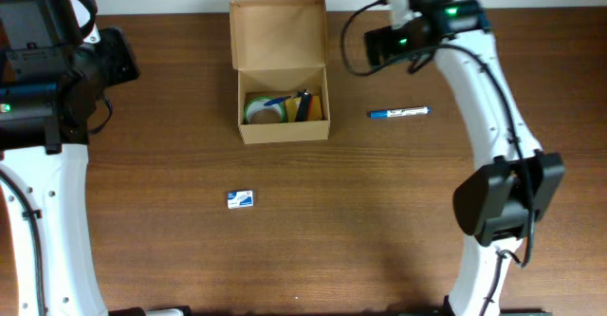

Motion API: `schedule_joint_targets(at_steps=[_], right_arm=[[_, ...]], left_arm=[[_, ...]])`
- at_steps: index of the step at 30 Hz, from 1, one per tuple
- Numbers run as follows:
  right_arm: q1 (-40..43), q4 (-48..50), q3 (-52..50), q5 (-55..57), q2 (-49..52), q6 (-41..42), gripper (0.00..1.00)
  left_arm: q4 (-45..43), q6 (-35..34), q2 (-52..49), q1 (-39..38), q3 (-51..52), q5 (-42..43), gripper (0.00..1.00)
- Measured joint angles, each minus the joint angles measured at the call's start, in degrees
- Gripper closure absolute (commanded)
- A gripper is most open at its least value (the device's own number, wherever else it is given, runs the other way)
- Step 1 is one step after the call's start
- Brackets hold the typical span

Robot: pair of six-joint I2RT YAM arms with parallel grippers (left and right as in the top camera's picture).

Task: Pack container
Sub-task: 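Withdraw the right gripper from the box toward the blue marker, then lower the right gripper onto the blue whiteboard marker and close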

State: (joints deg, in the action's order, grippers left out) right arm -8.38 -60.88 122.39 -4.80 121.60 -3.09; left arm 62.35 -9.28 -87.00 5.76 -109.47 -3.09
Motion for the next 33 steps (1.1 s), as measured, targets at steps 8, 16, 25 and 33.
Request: schedule_joint_targets(at_steps=[8,16,25,33], right_arm=[[3.43,-2.54,-0.26,-4.57,-0.02,15.04,0.01],[3.69,-6.80,-5.55,0.98,0.22,38.51,0.02],[3.69,-4.68,-8.26,3.91,3.41,52.26,0.09],[3.69,-4.70,-8.37,3.63,8.85,57.83,0.11]], left_arm=[[0.00,0.00,0.00,0.00,0.00,0.07,0.84],[0.00,0.04,0.00,0.00,0.00,1.40,0.18],[0.00,6.14,0.00,-0.20,0.00,8.74,0.06],[0.22,19.54,0.00,-2.27,0.00,16.96,0.05]])
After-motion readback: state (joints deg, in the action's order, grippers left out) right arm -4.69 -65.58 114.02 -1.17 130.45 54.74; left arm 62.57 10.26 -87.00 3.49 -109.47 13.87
